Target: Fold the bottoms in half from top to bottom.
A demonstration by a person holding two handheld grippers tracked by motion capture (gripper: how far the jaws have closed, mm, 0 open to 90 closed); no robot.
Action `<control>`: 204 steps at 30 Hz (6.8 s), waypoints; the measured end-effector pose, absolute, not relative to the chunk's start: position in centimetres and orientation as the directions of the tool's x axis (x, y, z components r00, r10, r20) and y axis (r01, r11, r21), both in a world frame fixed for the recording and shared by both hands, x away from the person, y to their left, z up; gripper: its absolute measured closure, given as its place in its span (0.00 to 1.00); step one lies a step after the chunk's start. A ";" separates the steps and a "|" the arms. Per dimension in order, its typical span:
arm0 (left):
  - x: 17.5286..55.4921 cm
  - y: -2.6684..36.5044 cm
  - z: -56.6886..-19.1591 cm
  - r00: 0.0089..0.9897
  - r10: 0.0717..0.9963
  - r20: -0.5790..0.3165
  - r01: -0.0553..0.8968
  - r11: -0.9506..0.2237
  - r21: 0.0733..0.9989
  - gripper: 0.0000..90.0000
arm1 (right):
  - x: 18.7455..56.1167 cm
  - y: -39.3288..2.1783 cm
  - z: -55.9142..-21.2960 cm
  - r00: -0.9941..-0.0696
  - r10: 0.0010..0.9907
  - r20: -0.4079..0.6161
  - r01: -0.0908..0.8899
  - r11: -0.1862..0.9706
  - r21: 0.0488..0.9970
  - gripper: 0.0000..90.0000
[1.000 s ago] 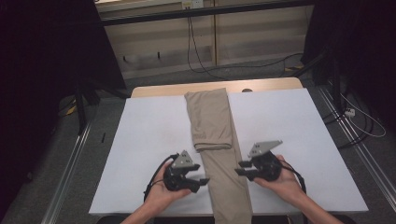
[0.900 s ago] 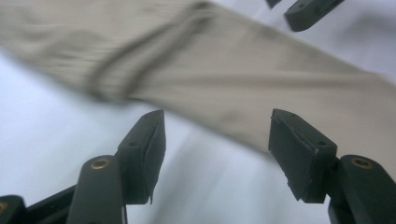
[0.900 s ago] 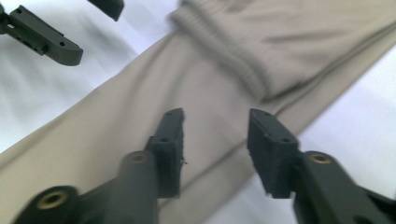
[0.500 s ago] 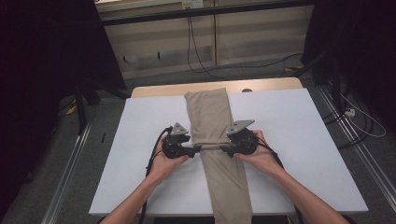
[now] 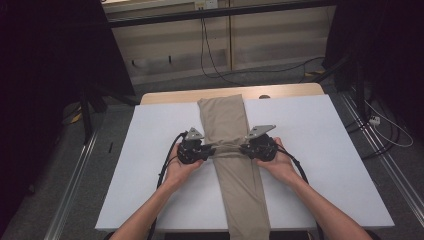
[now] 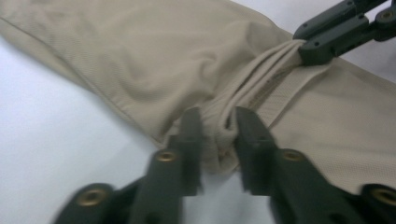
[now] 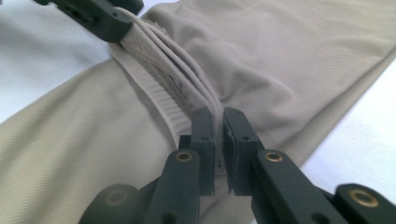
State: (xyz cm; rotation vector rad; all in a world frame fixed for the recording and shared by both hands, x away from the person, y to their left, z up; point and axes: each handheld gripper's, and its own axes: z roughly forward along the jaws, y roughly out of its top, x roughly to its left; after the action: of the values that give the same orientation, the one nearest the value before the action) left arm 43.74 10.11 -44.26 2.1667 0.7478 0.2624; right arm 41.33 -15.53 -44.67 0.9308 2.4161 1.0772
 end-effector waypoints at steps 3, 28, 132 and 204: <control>43.3 9.8 -43.8 0.801 0.592 -0.085 0.433 -0.475 0.766 0.91 | 41.3 -15.9 -44.3 -0.721 0.692 -0.013 0.444 0.477 0.758 0.94; 29.2 10.5 -41.5 0.921 0.351 -0.171 0.344 -0.523 0.780 0.91 | 26.8 -19.3 -41.8 -0.812 0.570 0.126 0.444 0.462 0.768 0.93; 58.3 8.5 -46.3 0.684 0.718 -0.132 0.535 -0.370 0.760 0.49 | 58.2 -17.9 -46.1 -0.576 0.808 0.123 0.610 0.325 0.722 0.52; 46.0 10.8 -33.4 0.818 0.571 -0.067 0.251 -0.250 0.935 0.95 | 45.0 -20.6 -33.4 -0.723 0.674 0.149 0.359 0.184 0.915 0.98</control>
State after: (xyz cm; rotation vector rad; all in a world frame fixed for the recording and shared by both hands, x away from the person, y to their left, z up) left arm 45.97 10.82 -33.36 1.8376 0.6258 0.3426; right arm 45.04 -20.62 -33.42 0.9849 2.1749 1.5540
